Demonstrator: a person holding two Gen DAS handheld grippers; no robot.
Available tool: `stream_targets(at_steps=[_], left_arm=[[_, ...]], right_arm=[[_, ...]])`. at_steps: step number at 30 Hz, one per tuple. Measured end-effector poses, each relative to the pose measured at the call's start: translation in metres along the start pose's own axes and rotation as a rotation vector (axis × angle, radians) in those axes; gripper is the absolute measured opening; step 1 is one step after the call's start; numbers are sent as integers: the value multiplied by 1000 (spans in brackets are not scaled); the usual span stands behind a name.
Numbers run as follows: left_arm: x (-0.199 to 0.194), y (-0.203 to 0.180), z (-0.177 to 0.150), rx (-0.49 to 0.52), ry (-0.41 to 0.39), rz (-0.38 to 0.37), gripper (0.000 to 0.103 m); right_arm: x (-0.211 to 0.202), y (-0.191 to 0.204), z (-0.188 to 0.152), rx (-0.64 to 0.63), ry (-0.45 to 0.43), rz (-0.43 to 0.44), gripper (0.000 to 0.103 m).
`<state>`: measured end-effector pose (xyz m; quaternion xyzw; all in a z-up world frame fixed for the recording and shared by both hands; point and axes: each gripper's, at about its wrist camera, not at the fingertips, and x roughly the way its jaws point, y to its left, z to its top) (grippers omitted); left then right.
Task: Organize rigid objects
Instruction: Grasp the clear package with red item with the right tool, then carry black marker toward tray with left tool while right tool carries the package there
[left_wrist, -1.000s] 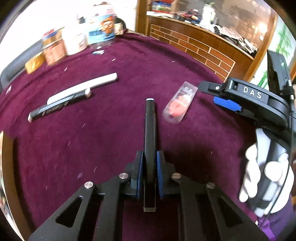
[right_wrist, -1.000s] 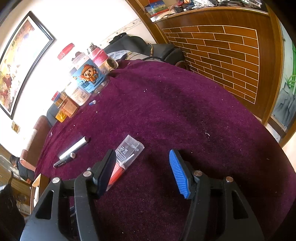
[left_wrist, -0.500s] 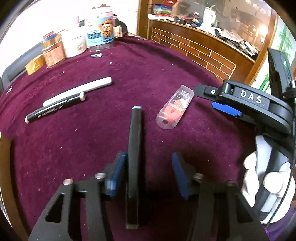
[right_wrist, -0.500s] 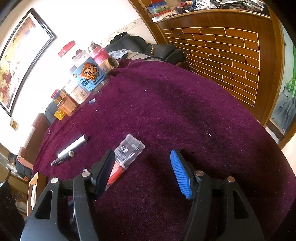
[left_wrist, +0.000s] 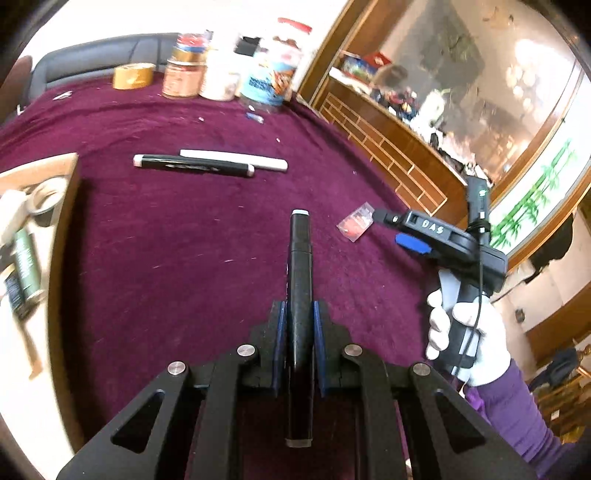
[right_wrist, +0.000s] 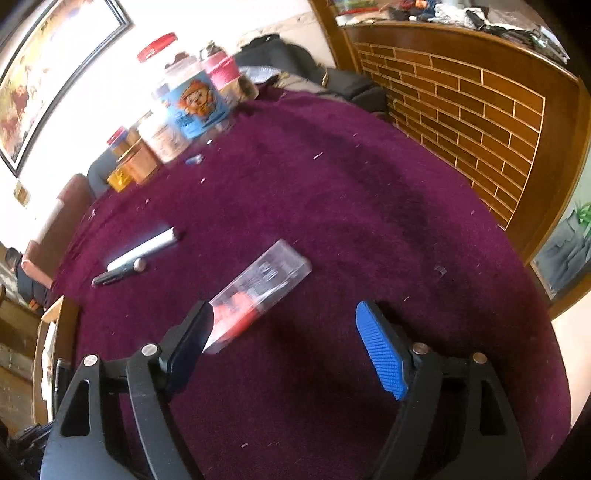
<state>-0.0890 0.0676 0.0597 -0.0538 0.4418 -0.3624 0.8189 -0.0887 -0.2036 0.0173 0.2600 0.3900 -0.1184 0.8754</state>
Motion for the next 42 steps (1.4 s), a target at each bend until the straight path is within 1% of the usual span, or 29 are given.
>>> stream_targets(at_steps=[1, 2, 4, 6, 9, 11, 12, 14, 15, 16, 17, 21, 24, 27, 32, 42], left_arm=[[-4, 2, -1, -4, -9, -1, 12], [-9, 4, -2, -9, -18, -3, 12], [-15, 9, -6, -19, -31, -3, 12], [-19, 13, -8, -24, -39, -2, 12], [-23, 16, -12, -27, -46, 11, 12], [-28, 17, -16, -35, -49, 13, 12], [-29, 19, -17, -42, -48, 14, 12], [-30, 21, -20, -49, -47, 16, 12], [-31, 22, -21, -50, -46, 18, 12], [-32, 23, -22, -50, -47, 21, 12], [-33, 23, -23, -51, -48, 24, 12], [-34, 25, -24, -56, -52, 26, 12], [-35, 23, -25, -55, -55, 23, 12], [-38, 21, -27, -48, -57, 21, 12], [-48, 22, -30, -46, -69, 18, 12], [-72, 36, -41, -88, -94, 22, 12]], right_arm=[[1, 4, 0, 12, 19, 20, 80], [3, 7, -1, 16, 31, 19, 80], [9, 16, -2, 8, 50, -14, 80], [17, 32, -1, -26, 56, -76, 81], [28, 47, 1, -56, 61, -134, 81], [35, 56, 1, -81, 52, -186, 79], [38, 60, 0, -98, 44, -214, 77], [41, 71, -5, -149, 21, -290, 63], [42, 74, -6, -177, 9, -315, 49], [40, 76, -9, -200, -2, -306, 32], [38, 77, -11, -213, -2, -292, 27], [31, 74, -15, -220, 7, -260, 26], [23, 72, -23, -236, 5, -253, 26], [15, 76, -28, -261, -10, -259, 26], [-8, 81, -42, -298, -47, -275, 26], [-31, 98, -57, -373, -103, -313, 26]])
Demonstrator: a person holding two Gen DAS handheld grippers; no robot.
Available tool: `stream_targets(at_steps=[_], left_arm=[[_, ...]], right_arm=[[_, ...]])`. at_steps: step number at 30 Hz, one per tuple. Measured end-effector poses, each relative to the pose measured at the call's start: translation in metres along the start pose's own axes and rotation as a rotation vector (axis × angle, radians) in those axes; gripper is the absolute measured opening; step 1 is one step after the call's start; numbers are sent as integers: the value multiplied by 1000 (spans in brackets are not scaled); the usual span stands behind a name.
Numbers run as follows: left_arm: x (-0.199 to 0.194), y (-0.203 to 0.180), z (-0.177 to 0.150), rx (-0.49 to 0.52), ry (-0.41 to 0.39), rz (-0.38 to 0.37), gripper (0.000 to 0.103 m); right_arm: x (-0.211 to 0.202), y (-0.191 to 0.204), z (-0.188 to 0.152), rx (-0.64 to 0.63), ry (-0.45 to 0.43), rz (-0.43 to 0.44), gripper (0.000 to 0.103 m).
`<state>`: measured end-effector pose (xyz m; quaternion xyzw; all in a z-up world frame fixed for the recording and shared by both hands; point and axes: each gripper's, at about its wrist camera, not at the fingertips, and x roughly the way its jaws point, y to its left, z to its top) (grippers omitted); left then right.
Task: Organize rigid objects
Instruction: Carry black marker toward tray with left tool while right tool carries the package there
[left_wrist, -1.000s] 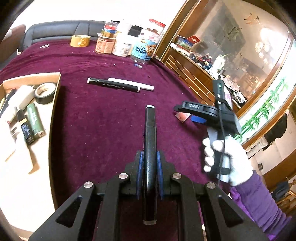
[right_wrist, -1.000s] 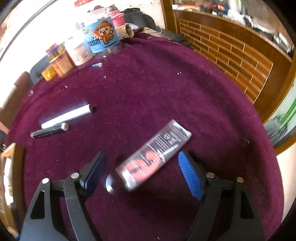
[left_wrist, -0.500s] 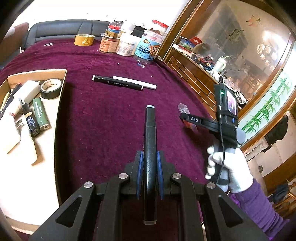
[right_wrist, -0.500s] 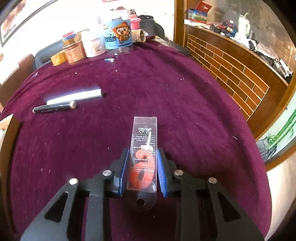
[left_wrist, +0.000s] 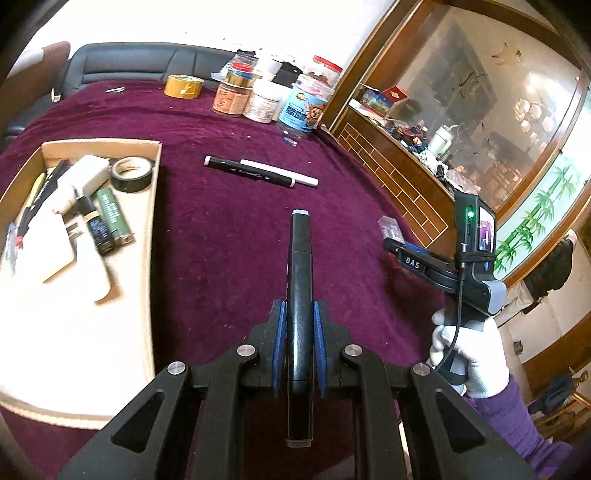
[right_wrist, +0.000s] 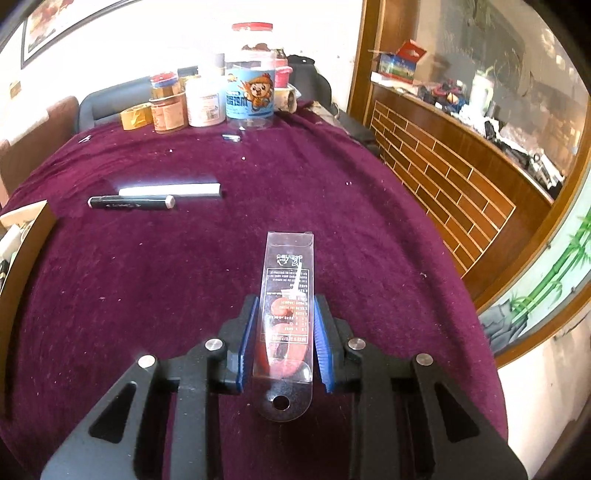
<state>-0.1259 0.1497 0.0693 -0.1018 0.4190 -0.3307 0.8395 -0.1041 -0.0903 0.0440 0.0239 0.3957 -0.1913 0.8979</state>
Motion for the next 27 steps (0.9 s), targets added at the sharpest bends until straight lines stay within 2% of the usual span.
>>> stream_targets(at_steps=[27], left_arm=[[-42, 67, -14, -129, -70, 39, 12]], right_arm=[[-31, 50, -3, -123, -51, 4, 26]])
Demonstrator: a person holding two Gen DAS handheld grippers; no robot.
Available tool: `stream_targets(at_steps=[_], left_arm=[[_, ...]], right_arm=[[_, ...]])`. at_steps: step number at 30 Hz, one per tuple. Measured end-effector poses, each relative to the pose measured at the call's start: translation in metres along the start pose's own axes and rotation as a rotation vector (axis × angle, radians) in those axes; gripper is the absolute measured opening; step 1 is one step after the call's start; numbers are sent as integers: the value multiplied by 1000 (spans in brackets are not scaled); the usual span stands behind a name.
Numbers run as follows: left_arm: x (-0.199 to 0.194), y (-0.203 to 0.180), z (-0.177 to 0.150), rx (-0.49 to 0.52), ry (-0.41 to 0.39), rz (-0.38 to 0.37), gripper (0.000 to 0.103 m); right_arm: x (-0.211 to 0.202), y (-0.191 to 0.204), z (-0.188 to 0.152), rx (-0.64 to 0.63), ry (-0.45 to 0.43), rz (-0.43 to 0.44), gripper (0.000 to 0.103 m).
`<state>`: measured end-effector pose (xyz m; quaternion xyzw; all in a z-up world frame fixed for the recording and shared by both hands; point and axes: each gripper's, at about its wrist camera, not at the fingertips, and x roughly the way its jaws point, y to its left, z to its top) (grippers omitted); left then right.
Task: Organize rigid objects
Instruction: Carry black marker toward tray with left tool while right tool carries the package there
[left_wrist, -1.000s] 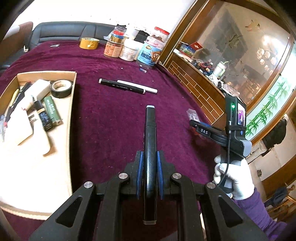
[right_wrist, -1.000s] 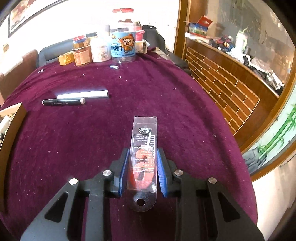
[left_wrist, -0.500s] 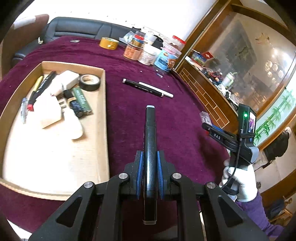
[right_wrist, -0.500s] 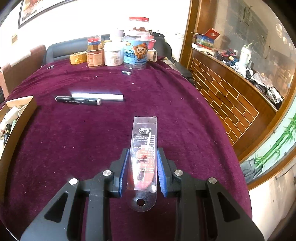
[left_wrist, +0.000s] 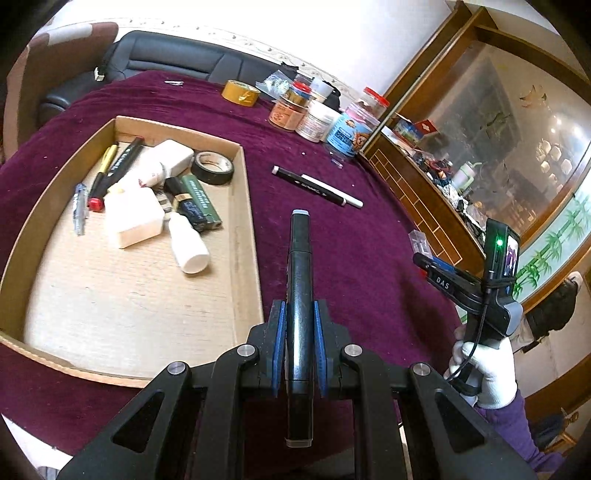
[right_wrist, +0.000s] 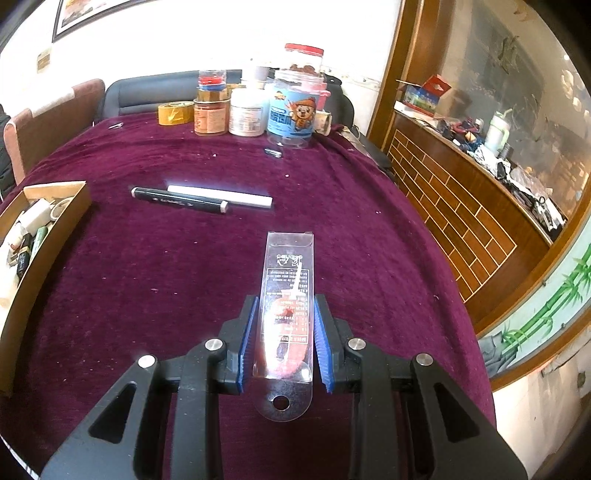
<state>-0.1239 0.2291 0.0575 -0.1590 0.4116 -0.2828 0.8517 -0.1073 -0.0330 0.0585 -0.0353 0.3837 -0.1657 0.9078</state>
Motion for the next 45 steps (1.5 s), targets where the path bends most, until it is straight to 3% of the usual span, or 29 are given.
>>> stream_targets(at_steps=[15, 24, 34, 45], left_arm=[[-25, 43, -1, -88, -51, 50, 12], [-37, 69, -1, -142, -77, 76, 12], [-41, 93, 3, -196, -92, 92, 12], [-43, 122, 17, -260, -125, 102, 12]], right_arm=[[-13, 37, 8, -66, -26, 64, 26], [-27, 72, 16, -92, -40, 171, 26], [-43, 122, 24, -110, -4, 397, 26], [-40, 201, 14, -222, 91, 598, 26]])
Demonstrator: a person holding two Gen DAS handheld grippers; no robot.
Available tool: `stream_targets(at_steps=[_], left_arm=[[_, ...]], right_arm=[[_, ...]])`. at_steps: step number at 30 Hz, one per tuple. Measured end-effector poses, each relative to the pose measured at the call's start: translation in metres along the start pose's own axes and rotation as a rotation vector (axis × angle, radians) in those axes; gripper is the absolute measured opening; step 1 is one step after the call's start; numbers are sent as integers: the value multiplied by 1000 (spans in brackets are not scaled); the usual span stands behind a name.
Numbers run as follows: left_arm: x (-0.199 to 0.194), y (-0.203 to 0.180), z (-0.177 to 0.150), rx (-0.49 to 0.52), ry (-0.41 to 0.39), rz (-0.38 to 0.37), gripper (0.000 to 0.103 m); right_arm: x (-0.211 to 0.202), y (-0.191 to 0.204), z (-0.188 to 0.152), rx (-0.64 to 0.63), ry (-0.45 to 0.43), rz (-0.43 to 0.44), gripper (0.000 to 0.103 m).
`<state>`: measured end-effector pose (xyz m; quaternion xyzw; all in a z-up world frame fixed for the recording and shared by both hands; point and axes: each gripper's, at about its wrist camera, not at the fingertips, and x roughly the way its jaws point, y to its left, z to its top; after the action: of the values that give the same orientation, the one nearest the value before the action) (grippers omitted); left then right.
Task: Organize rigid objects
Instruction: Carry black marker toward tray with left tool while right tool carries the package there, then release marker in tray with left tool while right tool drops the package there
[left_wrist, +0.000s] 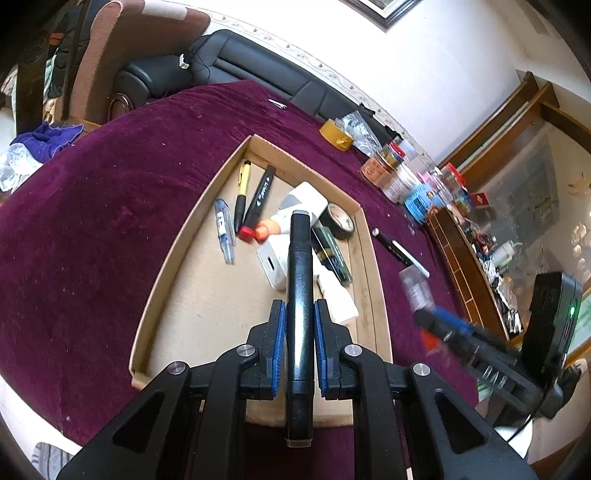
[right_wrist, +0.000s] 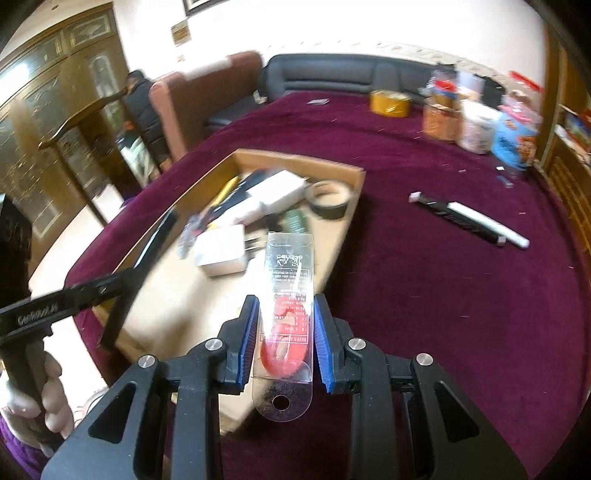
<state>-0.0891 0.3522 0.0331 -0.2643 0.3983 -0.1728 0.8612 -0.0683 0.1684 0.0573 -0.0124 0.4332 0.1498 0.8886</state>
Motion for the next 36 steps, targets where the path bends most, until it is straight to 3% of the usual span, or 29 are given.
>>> stream_targets(at_steps=[12, 24, 36], left_arm=[[23, 19, 11, -89, 6, 11, 12], [14, 8, -5, -49, -5, 59, 12], [31, 11, 5, -63, 31, 137, 16]], right_arm=[[42, 45, -3, -56, 95, 108, 27], [63, 54, -8, -83, 156, 131, 27], [71, 46, -3, -57, 163, 110, 27]])
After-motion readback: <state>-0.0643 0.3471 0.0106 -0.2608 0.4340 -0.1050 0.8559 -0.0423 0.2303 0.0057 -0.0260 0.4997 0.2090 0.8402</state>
